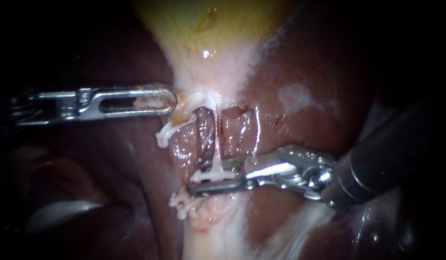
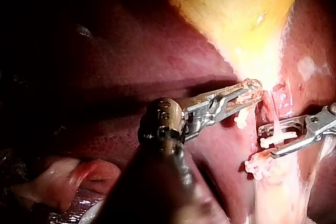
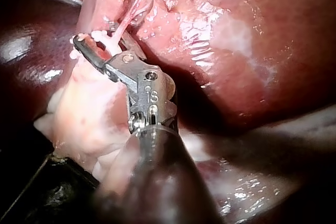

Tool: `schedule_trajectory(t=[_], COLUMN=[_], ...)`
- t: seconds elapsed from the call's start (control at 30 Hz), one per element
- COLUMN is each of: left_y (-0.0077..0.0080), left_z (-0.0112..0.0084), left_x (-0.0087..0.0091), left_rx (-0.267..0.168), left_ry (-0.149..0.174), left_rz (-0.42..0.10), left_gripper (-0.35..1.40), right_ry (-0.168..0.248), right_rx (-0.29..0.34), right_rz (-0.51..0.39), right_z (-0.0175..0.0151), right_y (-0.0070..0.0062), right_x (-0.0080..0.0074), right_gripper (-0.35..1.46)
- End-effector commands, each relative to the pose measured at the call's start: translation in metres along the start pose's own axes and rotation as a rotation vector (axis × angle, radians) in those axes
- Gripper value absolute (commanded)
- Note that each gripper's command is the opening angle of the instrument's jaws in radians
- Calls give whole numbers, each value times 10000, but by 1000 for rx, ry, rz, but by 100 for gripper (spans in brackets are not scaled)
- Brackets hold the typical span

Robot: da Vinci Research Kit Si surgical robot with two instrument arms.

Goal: Going back first clip right tube

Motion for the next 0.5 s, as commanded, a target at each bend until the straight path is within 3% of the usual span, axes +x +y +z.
schedule_trajectory(t=[0.03,0.27,0.5], left_y=[-1,-1,0], left_z=[-1,-1,-2], left_x=[0,0,0], left_rx=[0,0,0], left_ry=[0,0,0], left_rz=[0,0,0], left_gripper=[-35,-35,-35], right_ry=[-1,-4,-11], right_rx=[-3,-3,-9], right_rz=[-7,-60,-170], right_z=[-2,-17,-54], right_y=[0,4,4], right_x=[0,-6,-8], right_gripper=[49,50,50])
